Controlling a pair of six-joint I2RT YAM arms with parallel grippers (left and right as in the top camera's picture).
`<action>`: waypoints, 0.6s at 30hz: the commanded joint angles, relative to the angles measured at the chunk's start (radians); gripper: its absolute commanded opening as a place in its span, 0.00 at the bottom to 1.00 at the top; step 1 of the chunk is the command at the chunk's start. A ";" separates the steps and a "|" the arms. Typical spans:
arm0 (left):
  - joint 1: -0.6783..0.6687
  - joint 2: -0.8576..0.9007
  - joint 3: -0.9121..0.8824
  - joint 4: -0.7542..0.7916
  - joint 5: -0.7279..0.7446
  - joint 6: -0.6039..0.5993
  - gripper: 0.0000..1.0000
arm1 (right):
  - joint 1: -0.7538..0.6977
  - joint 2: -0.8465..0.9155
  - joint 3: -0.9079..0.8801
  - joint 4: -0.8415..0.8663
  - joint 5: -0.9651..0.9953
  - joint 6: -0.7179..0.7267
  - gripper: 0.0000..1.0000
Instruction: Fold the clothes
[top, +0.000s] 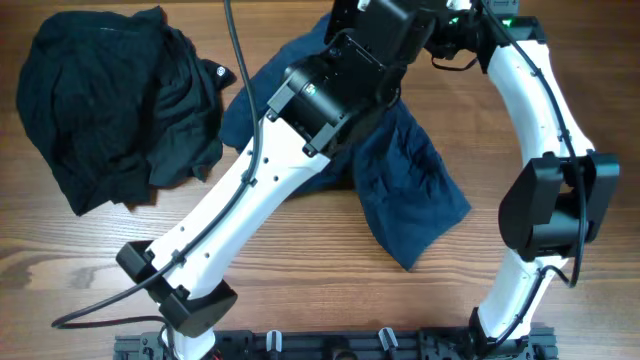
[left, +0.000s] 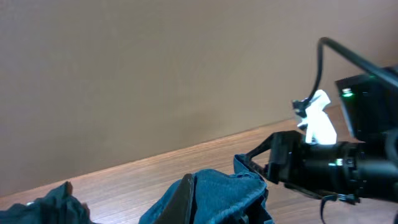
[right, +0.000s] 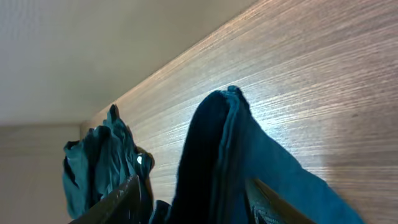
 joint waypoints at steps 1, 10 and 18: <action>-0.005 -0.030 0.015 0.010 -0.024 -0.024 0.04 | 0.026 0.024 -0.009 -0.016 -0.005 -0.005 0.52; 0.002 -0.039 0.015 0.046 -0.091 -0.016 0.04 | 0.021 0.030 -0.023 -0.200 0.061 -0.035 0.33; 0.030 -0.039 0.015 0.076 -0.091 -0.016 0.04 | 0.012 0.030 -0.023 -0.259 -0.021 -0.088 0.22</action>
